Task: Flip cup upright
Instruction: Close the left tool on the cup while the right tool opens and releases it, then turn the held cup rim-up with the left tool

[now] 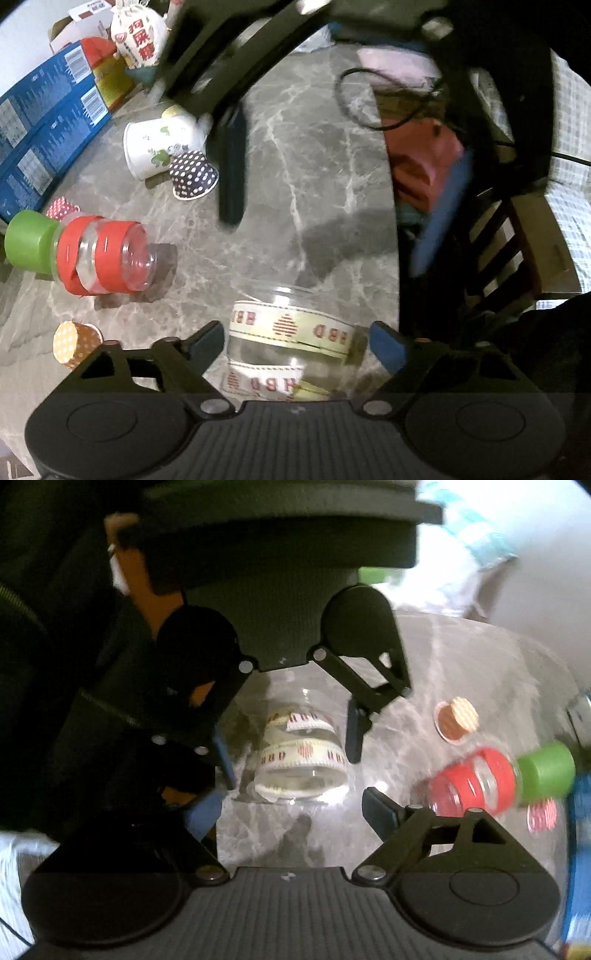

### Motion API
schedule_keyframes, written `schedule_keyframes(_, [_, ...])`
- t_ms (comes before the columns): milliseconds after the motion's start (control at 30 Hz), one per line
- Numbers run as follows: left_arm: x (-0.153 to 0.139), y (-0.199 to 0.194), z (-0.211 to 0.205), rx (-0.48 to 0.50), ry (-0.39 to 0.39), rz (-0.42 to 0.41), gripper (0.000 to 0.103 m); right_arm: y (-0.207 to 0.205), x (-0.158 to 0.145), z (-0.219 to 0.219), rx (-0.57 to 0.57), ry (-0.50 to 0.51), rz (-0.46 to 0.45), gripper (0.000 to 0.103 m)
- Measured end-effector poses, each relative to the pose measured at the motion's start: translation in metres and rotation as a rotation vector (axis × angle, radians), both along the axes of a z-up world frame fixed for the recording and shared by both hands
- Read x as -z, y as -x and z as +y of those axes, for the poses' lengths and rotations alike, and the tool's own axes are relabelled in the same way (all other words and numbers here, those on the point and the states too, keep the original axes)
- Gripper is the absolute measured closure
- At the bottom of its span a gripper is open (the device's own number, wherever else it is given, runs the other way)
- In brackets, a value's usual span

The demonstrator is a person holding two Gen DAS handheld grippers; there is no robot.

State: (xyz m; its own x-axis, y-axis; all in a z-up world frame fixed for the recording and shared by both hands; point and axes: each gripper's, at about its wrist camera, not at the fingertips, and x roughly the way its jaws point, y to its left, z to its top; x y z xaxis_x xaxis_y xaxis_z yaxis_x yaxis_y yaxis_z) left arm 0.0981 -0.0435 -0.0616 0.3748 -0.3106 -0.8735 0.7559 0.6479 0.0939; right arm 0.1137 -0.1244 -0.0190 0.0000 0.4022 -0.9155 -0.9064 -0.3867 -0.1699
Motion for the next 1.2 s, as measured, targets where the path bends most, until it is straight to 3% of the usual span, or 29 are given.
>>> schedule_keyframes(67, [0.001,-0.002,-0.001,-0.013,-0.005,0.004,0.025,-0.003,-0.006,-0.014,0.067,-0.045,0.016,0.002])
schedule_keyframes(133, [0.0,-0.005,-0.001,-0.029,-0.011,0.006,0.032,-0.007,-0.009,-0.028,0.136,-0.095,0.031,0.002])
schedule_keyframes(333, [-0.006,-0.005,-0.007,-0.067,-0.061,-0.012,0.033,-0.004,-0.017,-0.067,0.346,-0.293,0.058,0.001])
schedule_keyframes(500, [-0.019,-0.001,-0.006,-0.137,-0.063,-0.053,0.034,-0.017,-0.015,-0.103,0.74,-0.525,0.214,0.001])
schedule_keyframes(567, [-0.031,0.002,-0.002,-0.21,-0.021,-0.083,0.034,-0.018,-0.011,-0.122,0.921,-0.608,0.317,0.001])
schedule_keyframes(667, [-0.05,0.007,0.009,-0.388,0.116,-0.143,0.034,-0.012,0.001,-0.151,1.127,-0.739,0.434,0.001])
schedule_keyframes(733, [-0.054,0.016,0.016,-0.553,0.224,-0.199,0.034,-0.005,0.009,-0.167,1.209,-0.822,0.459,0.001])
schedule_keyframes(833, [-0.054,0.035,0.02,-0.677,0.371,-0.252,0.034,0.006,0.026,-0.185,1.292,-0.931,0.484,0.001])
schedule_keyframes(933, [-0.054,0.053,0.017,-0.739,0.453,-0.314,0.034,0.016,0.036,-0.194,1.393,-0.998,0.465,0.001])
schedule_keyframes(1000, [-0.057,0.069,0.014,-0.753,0.483,-0.414,0.033,0.024,0.04,-0.198,1.422,-1.053,0.455,0.001])
schedule_keyframes(1067, [-0.054,0.085,0.012,-0.798,0.525,-0.522,0.033,0.03,0.045,-0.2,1.429,-1.127,0.481,0.001])
schedule_keyframes(1133, [-0.049,0.09,0.011,-0.797,0.575,-0.554,0.033,0.036,0.049,-0.201,1.425,-1.214,0.504,0.001])
schedule_keyframes(1200, [-0.044,0.099,0.005,-0.803,0.586,-0.647,0.033,0.044,0.052,-0.201,1.412,-1.276,0.472,0.001])
